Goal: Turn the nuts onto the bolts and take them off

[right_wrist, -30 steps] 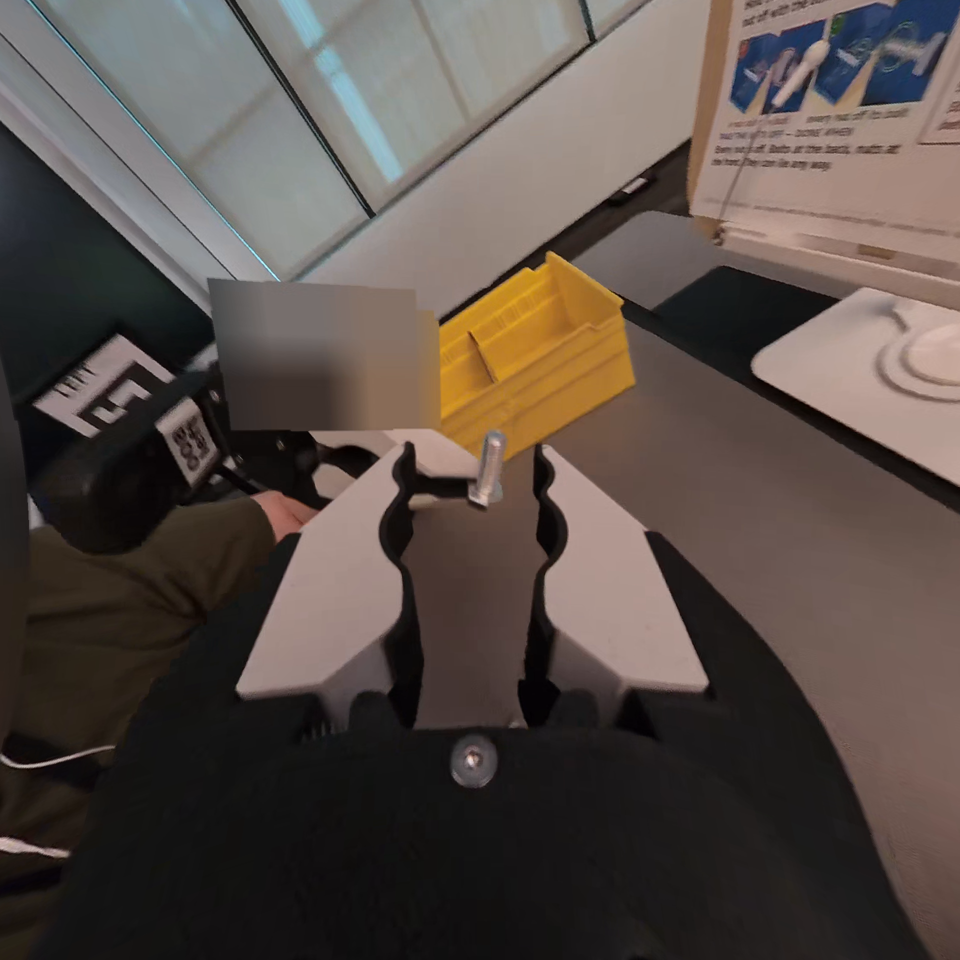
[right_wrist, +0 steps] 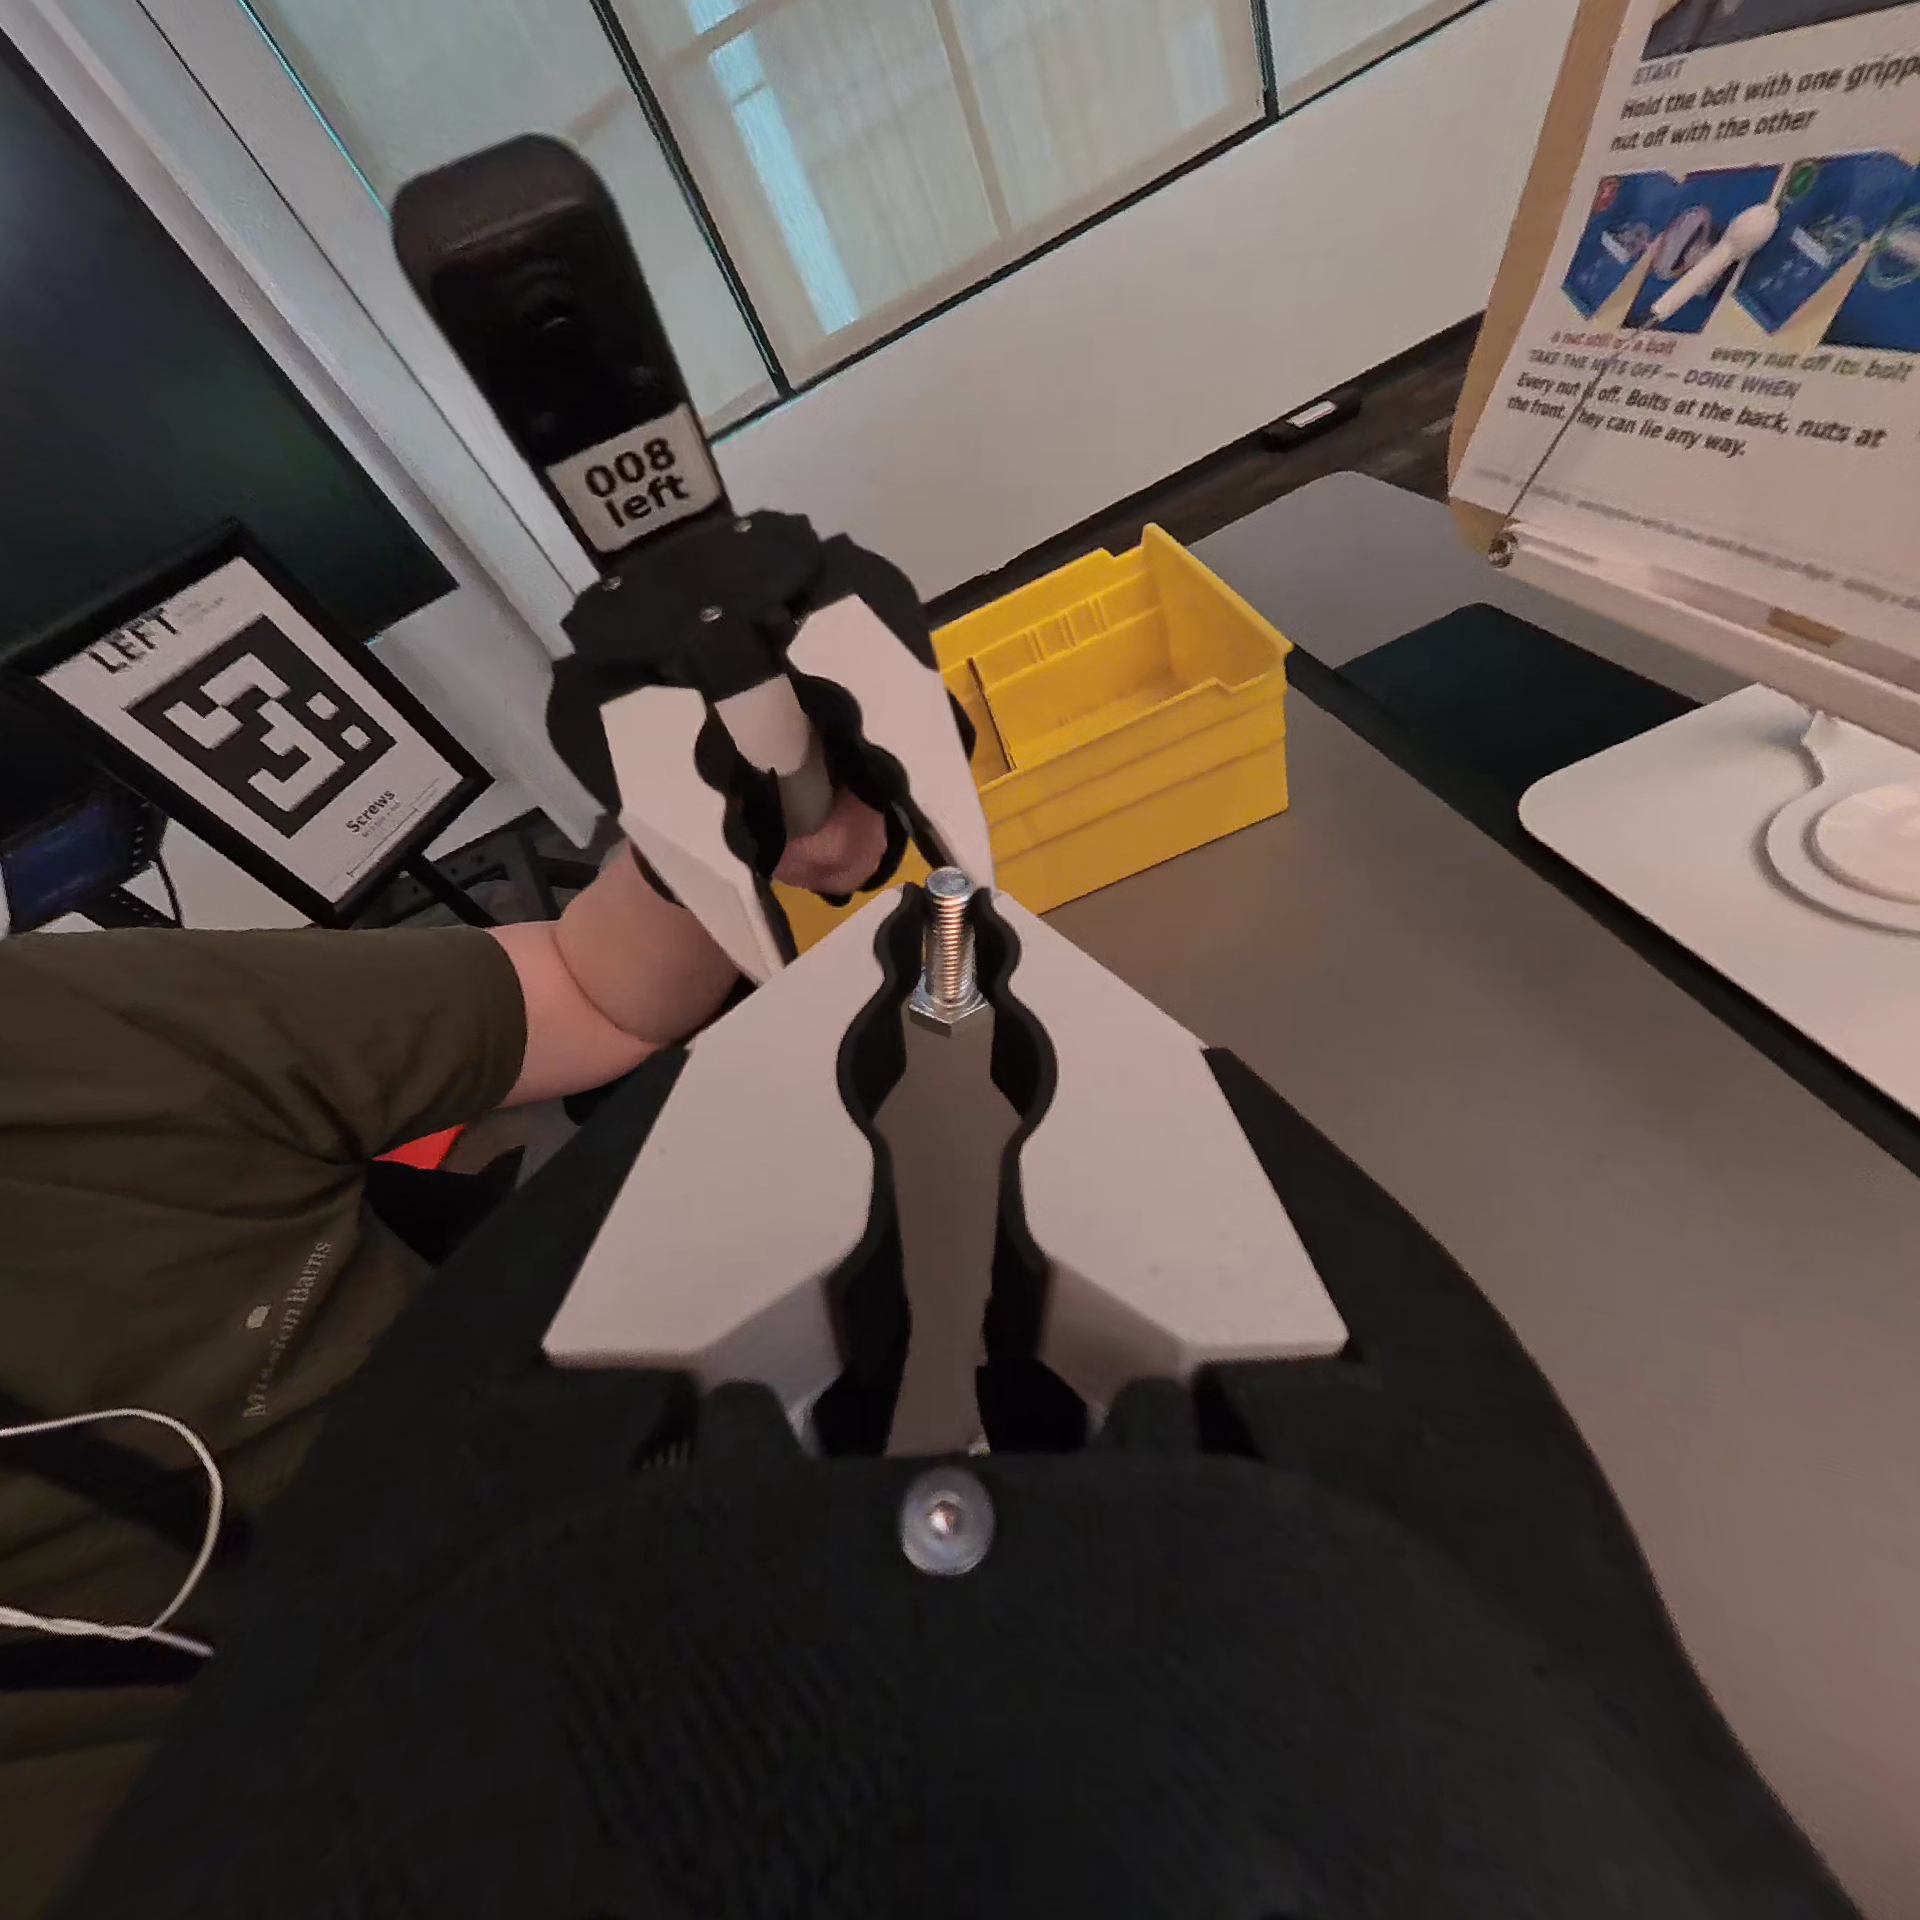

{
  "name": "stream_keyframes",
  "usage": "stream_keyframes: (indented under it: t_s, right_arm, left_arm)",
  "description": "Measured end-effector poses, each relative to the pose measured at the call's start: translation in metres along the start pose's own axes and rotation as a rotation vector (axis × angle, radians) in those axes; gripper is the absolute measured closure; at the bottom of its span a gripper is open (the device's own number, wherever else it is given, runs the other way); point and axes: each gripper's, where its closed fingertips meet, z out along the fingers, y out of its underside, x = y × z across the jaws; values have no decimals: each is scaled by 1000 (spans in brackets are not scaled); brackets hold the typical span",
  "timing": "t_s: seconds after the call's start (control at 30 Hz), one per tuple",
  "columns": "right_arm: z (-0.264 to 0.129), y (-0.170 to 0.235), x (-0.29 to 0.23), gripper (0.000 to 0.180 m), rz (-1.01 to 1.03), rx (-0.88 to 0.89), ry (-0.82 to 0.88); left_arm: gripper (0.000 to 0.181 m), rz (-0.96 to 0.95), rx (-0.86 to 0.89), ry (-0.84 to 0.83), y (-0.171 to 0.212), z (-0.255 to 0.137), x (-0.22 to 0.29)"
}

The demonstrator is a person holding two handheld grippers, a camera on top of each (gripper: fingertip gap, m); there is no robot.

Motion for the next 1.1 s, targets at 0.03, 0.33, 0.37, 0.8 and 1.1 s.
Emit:
stream_keyframes:
  t_s: [0.03, 0.33, 0.37, 0.8, 1.1]
  right_arm:
    - [0, 0, 0, 172, -16, -2, 11]
    - [0, -8, -19, 171, -108, 31, -37]
    - [0, -8, -20, 172, -120, 32, -37]
    - [5, -4, -21, 172, -131, 10, -38]
    - [7, -7, -19, 172, -96, 29, -42]
  left_arm:
    - [147, -28, 6, 13, 0, 0, -1]
    - [151, -39, -37, 19, 12, 2, -4]
    - [155, -49, -39, 42, 13, 2, -1]
    - [169, -144, -7, 148, 10, -5, 3]
    - [169, -112, 0, 137, 12, -8, 2]
